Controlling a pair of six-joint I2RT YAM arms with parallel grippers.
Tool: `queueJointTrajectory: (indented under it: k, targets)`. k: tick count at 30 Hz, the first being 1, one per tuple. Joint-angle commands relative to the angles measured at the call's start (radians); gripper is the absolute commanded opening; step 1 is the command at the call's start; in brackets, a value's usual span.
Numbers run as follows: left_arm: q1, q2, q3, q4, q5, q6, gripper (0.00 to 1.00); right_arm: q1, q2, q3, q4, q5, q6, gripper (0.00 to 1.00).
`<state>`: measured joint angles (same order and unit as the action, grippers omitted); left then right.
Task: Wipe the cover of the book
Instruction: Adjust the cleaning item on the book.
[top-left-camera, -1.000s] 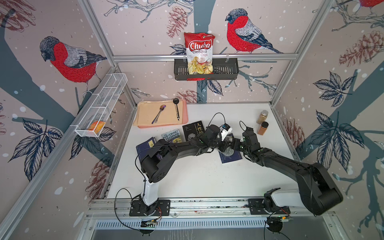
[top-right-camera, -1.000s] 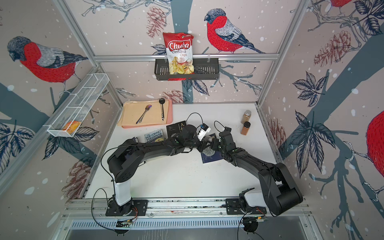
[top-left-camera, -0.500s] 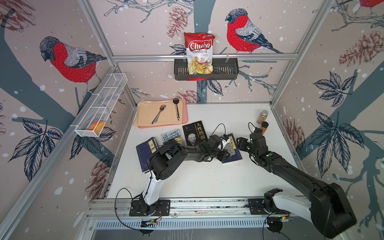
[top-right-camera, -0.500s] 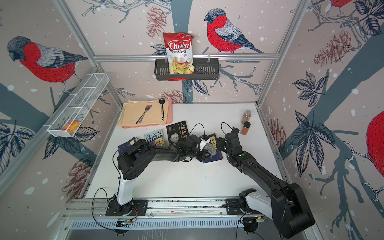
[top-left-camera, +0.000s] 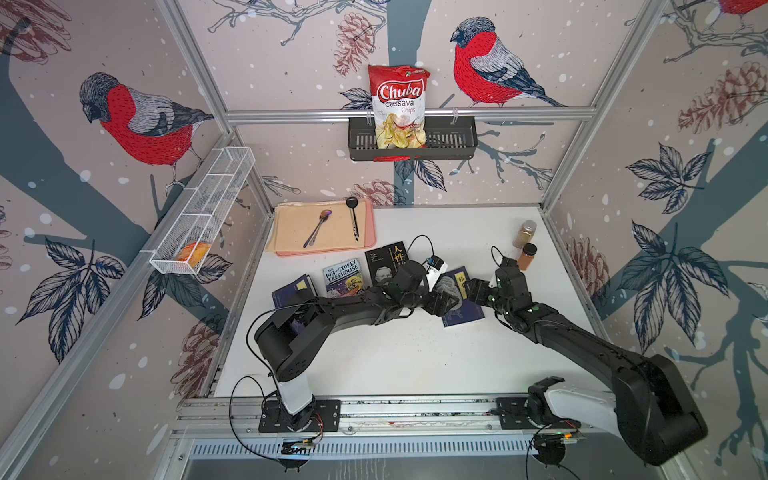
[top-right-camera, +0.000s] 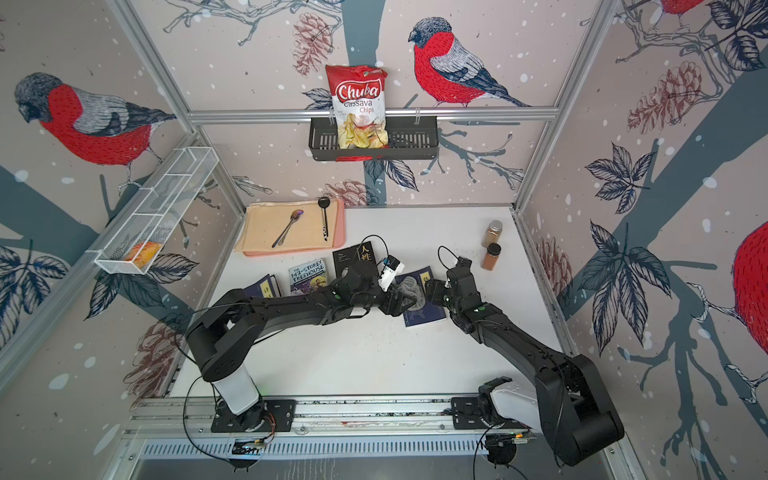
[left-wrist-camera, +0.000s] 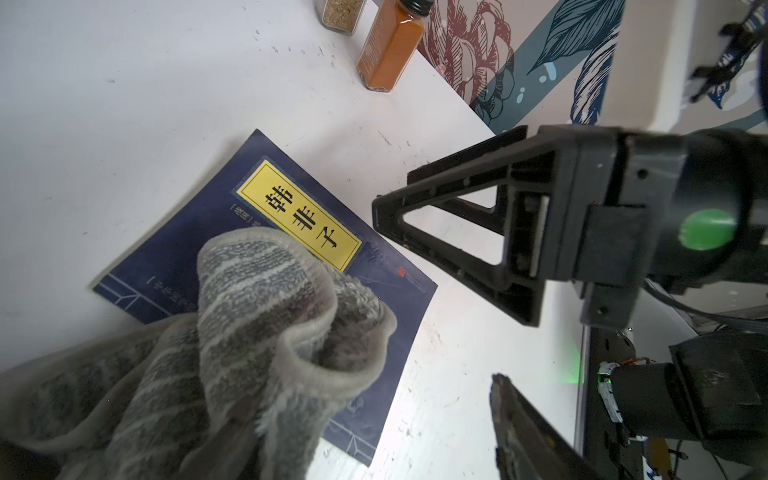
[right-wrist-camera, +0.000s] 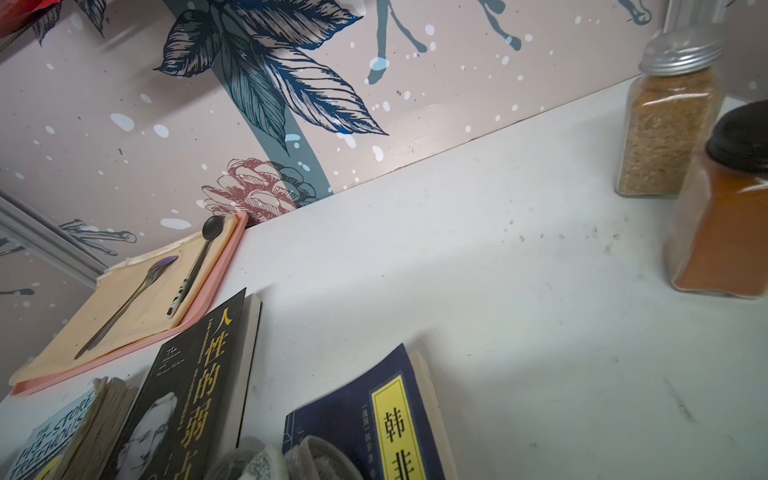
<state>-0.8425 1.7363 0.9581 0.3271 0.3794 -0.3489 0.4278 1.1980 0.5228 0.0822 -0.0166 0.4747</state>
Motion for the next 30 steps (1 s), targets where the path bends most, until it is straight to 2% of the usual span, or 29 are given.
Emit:
queueJointTrajectory:
  k: [1, 8, 13, 20, 23, 25, 27, 30]
  targets:
    - [0.013, -0.045, -0.035, 0.038, 0.033, -0.022, 0.77, 0.013, 0.031, 0.012, 0.058, -0.04, 0.009, 0.72]
    - [0.023, -0.068, -0.071, 0.014, 0.027, 0.007, 0.77, 0.052, 0.125, 0.047, 0.082, -0.07, 0.022, 0.74]
    - [0.029, -0.02, -0.083, 0.061, 0.023, 0.002, 0.77, 0.076, 0.104, 0.03, 0.094, -0.101, 0.042, 0.75]
    - [0.045, -0.014, -0.127, 0.174, 0.044, -0.042, 0.76, 0.082, 0.059, -0.065, 0.155, -0.181, 0.081, 0.64]
    - [0.051, -0.021, -0.136, 0.191, 0.042, -0.048, 0.76, 0.099, 0.06, -0.084, 0.165, -0.19, 0.093, 0.64]
    - [0.053, -0.025, -0.136, 0.192, 0.042, -0.051, 0.76, 0.114, 0.06, -0.088, 0.169, -0.186, 0.1, 0.66]
    - [0.053, -0.024, -0.137, 0.203, 0.046, -0.056, 0.76, 0.126, 0.06, -0.093, 0.187, -0.187, 0.108, 0.73]
    - [0.053, -0.015, -0.141, 0.232, 0.058, -0.077, 0.76, 0.136, 0.083, -0.086, 0.207, -0.192, 0.114, 0.74]
